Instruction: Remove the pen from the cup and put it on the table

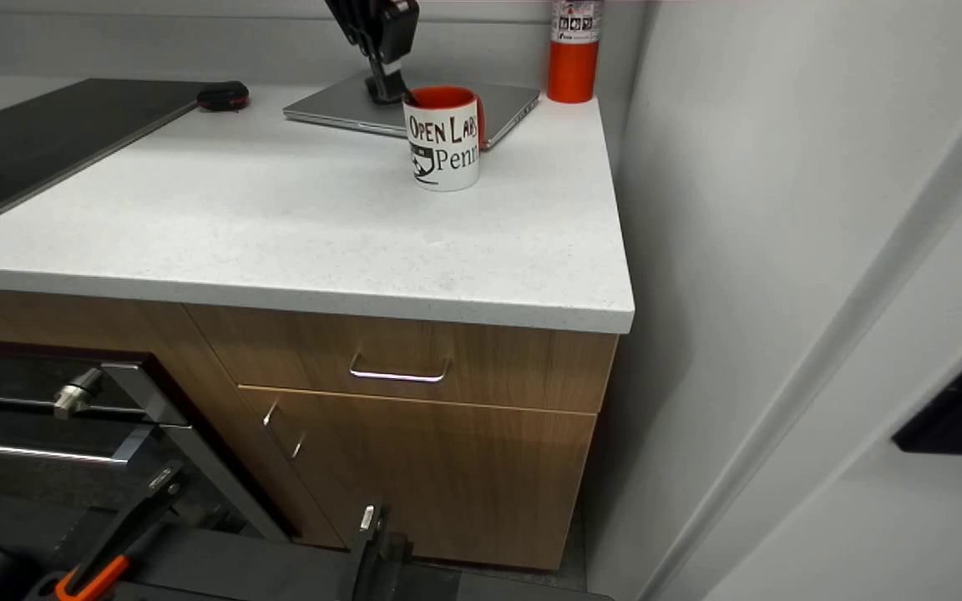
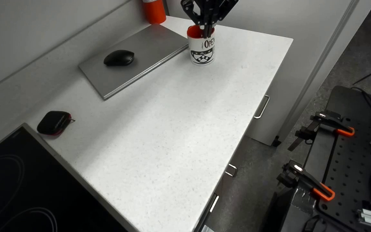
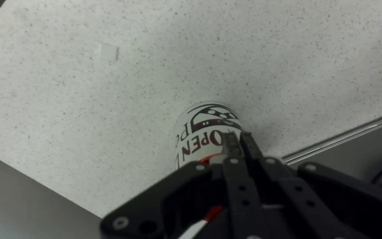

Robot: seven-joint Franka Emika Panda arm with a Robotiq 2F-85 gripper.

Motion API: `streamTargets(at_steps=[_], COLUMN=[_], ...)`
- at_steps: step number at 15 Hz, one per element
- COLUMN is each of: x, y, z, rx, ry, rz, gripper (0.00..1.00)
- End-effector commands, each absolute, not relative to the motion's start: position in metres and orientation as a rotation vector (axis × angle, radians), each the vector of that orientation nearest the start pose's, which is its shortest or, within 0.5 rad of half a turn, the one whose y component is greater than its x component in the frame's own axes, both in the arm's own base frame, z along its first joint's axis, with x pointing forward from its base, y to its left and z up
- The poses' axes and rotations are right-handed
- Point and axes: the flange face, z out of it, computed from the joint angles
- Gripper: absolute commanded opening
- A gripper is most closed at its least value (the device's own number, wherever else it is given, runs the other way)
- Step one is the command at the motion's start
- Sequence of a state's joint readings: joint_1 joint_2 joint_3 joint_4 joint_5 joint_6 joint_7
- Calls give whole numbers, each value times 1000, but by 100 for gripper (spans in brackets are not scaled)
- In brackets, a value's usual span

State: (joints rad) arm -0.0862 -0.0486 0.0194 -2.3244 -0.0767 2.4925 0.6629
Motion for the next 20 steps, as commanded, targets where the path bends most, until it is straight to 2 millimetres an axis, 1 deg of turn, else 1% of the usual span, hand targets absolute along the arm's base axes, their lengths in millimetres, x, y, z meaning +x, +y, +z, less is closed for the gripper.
streamTargets(at_steps=[1,3,7,8,11,13,15,17,20], x=[521,515,495,485,456,437,424,416,412], y=[-39,-43,-51,-50,-46,-39,-22,-1,34], z=[386,402,451,466,500,515,522,518,500], rx=[-2925,-2920,-2882,-2868,-2825,-2784,-2745,-2736,-2724], ry=[1010,1008,954,909,779,667,557,431,255], rz=[-403,-459,-663,-726,-887,-974,-1007,-969,-867], gripper=[1,1,1,1,1,1,1,1,1])
